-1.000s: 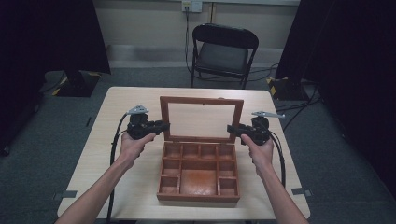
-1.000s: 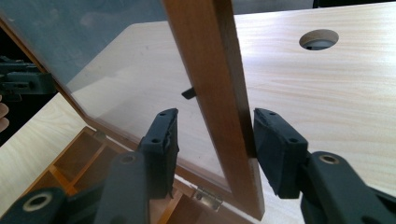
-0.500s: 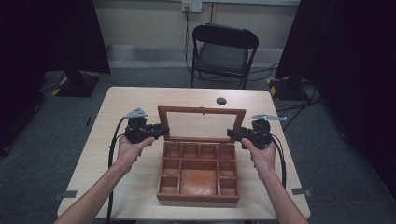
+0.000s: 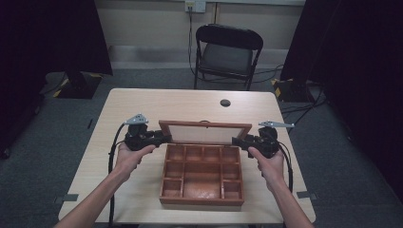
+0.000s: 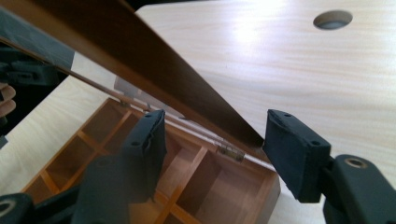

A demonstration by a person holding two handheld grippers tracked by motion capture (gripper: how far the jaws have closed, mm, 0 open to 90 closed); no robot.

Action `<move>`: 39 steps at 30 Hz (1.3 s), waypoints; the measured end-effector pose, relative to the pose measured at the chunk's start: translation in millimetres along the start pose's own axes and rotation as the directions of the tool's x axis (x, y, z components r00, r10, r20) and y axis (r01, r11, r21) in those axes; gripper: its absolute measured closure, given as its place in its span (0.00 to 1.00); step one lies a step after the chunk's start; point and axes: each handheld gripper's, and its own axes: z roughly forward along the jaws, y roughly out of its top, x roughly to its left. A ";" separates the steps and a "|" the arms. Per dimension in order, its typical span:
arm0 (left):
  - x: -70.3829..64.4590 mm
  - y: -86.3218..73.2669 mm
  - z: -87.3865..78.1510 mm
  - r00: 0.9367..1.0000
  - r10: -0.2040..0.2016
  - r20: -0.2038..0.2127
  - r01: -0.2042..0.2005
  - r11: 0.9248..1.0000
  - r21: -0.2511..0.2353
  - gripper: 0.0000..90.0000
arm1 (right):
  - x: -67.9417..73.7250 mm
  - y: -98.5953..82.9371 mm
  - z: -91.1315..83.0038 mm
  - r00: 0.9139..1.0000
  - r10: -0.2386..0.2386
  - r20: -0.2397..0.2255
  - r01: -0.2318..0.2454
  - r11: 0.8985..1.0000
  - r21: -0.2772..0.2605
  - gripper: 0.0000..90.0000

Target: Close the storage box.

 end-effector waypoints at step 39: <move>9.0 -23.9 -40.8 0.999 -0.026 -0.047 0.026 1.000 -0.007 0.32 | 34.6 -1.7 49.2 1.000 -0.031 -0.001 0.031 0.995 0.094 0.38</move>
